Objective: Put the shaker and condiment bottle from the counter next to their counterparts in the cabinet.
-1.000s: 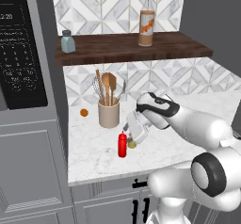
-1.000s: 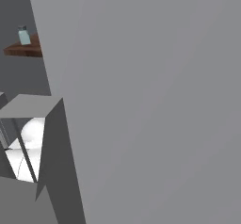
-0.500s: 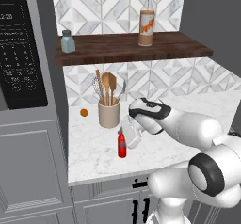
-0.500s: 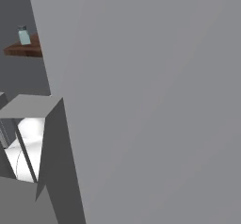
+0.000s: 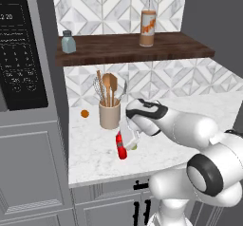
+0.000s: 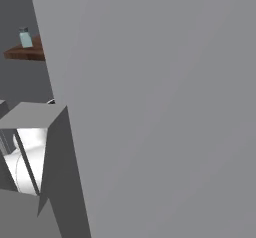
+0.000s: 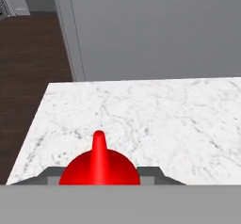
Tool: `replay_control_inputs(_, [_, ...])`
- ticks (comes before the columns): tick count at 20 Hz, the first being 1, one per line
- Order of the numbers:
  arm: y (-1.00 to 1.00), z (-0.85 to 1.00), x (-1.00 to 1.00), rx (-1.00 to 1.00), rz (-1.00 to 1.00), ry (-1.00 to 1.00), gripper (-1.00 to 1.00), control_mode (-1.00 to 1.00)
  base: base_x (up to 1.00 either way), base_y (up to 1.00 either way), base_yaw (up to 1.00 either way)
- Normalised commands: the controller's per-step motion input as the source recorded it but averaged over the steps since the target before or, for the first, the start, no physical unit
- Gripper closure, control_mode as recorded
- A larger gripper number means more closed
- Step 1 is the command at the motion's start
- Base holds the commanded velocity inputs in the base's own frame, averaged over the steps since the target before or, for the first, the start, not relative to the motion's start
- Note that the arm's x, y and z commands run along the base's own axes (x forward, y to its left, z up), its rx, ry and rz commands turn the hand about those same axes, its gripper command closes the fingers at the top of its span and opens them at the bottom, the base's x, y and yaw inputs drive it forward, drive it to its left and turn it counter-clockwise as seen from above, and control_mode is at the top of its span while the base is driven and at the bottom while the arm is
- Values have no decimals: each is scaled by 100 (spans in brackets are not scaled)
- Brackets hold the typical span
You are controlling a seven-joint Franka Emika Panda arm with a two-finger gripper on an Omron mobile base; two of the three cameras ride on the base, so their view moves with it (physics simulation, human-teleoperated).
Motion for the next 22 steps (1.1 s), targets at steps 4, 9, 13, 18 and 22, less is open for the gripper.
replay_control_inputs(4, [0,11,-13,3,0,-11,100,-100,0,0,0])
replay_control_inputs(9, [0,63,-14,0,0,-19,100,-100,0,0,0])
replay_control_inputs(13, [0,72,-13,0,0,-17,100,-100,0,0,0])
replay_control_inputs(18, [2,76,-1,-1,-1,-5,100,-100,0,0,0])
replay_control_inputs(22, [0,82,0,-1,-4,0,100,-100,0,0,0])
